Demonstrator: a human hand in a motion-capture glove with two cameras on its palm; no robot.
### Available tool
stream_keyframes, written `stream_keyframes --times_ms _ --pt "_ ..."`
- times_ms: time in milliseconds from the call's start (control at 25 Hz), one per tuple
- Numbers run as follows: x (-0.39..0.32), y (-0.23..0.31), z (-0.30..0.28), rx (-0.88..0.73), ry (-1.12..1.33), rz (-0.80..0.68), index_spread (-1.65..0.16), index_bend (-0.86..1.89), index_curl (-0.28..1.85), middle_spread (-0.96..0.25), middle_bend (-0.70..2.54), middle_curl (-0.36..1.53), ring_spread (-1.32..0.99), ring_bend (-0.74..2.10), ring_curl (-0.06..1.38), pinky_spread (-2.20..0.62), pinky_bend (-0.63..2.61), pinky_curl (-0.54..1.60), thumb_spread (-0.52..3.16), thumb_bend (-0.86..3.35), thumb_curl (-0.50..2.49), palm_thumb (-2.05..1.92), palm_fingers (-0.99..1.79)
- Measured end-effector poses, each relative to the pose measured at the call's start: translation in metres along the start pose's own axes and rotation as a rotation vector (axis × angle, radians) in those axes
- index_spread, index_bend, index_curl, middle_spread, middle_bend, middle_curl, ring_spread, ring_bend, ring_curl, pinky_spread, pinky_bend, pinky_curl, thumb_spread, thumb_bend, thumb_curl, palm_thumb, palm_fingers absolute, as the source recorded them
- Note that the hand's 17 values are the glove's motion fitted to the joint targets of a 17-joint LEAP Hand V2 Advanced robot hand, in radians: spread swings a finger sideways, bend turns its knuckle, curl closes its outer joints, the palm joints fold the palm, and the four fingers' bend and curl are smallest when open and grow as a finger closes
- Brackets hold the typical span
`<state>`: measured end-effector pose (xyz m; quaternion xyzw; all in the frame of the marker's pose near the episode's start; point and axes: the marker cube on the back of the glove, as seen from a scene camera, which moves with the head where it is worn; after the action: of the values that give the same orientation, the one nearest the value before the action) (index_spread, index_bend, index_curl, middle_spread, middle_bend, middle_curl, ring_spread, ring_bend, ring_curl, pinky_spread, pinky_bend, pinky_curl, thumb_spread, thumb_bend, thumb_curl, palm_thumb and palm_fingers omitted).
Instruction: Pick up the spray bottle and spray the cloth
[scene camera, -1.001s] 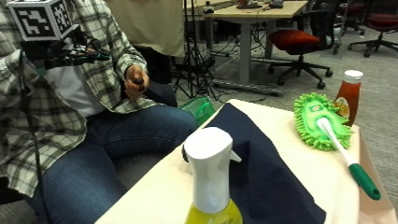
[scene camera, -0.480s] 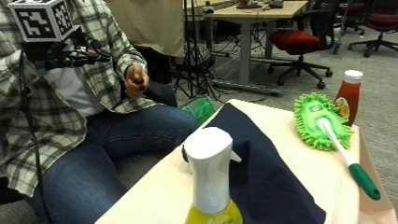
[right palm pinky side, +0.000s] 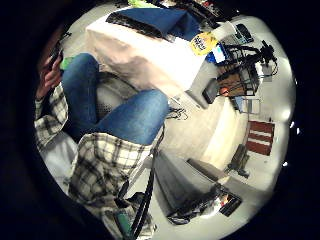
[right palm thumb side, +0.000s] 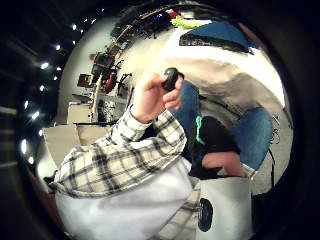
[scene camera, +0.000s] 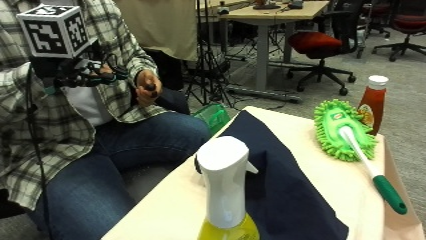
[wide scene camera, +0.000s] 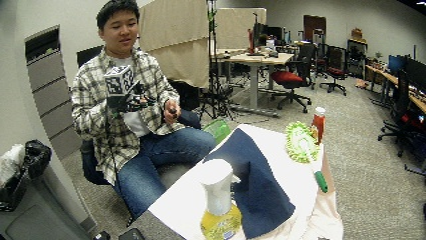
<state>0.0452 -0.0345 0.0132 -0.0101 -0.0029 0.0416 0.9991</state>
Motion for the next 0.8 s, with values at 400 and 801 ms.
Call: stream_keyframes --times_ms 400,801 --pt "0.068 -0.062 -0.001 0.071 -0.083 0.138 -0.29 0.18 0.31 -0.02 0.22 0.27 0.16 0.27 0.20 0.19 0.17 0.20 1.13 0.16 0.38 0.63 0.19" --pt "0.152 -0.119 -0.005 0.190 -0.152 0.289 -0.27 0.15 0.30 -0.02 0.21 0.29 0.12 0.37 0.24 0.20 0.18 0.23 1.11 0.11 0.41 0.69 0.29"
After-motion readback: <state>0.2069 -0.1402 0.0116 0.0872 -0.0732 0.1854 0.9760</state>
